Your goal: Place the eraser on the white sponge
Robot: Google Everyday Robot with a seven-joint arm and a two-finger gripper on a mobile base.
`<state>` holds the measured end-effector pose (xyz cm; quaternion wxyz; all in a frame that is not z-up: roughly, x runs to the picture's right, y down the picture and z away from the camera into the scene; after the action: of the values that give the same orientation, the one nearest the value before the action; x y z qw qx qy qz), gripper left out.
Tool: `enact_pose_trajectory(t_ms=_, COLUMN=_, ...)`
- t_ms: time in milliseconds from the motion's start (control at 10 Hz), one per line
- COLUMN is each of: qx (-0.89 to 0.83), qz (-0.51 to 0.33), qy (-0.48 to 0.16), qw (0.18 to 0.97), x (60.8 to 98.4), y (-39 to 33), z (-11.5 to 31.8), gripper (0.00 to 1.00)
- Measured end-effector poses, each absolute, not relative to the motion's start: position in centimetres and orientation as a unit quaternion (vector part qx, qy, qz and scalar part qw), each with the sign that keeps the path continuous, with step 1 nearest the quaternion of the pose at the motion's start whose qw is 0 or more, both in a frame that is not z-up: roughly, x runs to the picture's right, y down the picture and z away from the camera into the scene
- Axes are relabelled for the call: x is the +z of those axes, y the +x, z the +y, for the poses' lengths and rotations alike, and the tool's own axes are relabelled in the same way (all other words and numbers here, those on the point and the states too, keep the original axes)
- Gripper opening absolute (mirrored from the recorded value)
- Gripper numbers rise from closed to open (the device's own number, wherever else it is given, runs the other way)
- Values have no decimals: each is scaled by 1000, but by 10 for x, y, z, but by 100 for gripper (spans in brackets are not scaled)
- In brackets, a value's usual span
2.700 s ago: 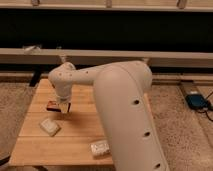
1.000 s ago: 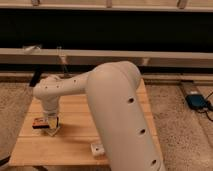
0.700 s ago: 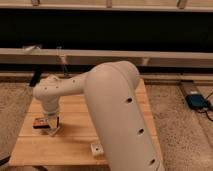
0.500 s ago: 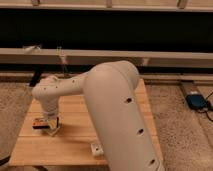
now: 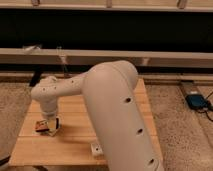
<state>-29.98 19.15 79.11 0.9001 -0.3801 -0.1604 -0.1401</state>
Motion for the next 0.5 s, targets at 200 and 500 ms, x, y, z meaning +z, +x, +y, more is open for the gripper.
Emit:
enact_pose_trajectory(t_ms=200, qx=-139, qz=-159, qy=-380, qw=901, x=791, y=-299, z=192, gripper=80)
enact_pose_trajectory(t_ms=500, qx=-136, qz=-153, qy=-377, qw=903, x=793, y=-298, z=191, gripper=80)
